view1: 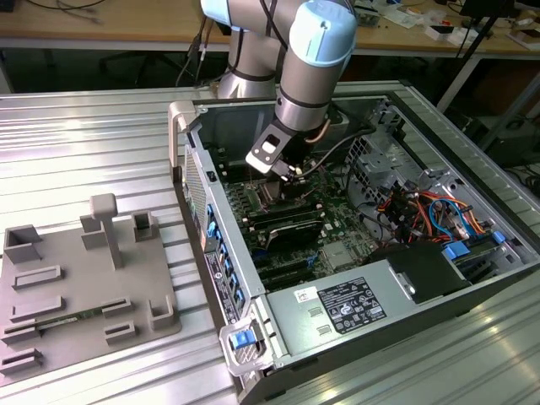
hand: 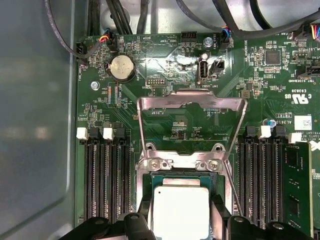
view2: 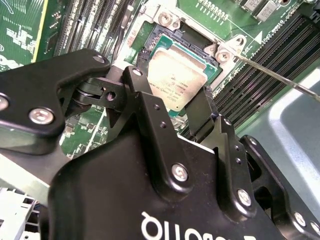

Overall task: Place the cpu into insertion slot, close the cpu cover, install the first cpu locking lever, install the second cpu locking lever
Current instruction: 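Place the cpu into insertion slot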

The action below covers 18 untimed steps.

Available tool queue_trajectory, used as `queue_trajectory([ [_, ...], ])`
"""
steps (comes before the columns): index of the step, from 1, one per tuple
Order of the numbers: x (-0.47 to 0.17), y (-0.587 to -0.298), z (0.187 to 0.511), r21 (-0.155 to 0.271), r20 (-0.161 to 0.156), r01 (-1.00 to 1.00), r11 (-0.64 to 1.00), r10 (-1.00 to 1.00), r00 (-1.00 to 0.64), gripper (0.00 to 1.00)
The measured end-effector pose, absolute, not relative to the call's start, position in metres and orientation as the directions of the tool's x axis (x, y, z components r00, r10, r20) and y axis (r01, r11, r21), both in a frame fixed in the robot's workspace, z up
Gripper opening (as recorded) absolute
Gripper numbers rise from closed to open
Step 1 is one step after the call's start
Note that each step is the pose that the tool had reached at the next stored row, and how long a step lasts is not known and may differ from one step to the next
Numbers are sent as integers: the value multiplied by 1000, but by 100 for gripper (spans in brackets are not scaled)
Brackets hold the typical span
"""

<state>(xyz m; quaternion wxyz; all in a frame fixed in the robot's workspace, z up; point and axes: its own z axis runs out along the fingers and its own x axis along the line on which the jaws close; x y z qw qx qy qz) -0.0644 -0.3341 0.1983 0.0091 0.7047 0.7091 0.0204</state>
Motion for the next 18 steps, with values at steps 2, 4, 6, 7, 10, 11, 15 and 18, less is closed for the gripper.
queue_trajectory([
  [2,-64,-334,198,40,16,999,6,1000,-7,55],
  [4,-64,-334,197,39,16,999,6,1000,-7,55],
  [6,-64,-334,197,36,16,999,6,1000,-7,55],
  [7,-64,-335,196,34,16,999,6,1000,-7,55],
  [10,-64,-335,195,31,16,999,6,1000,-6,55],
  [11,-64,-335,194,31,16,999,6,1000,-6,55],
  [15,-64,-335,194,32,16,999,6,1000,-6,55],
  [18,-64,-335,196,32,17,999,6,1000,-6,55],
])
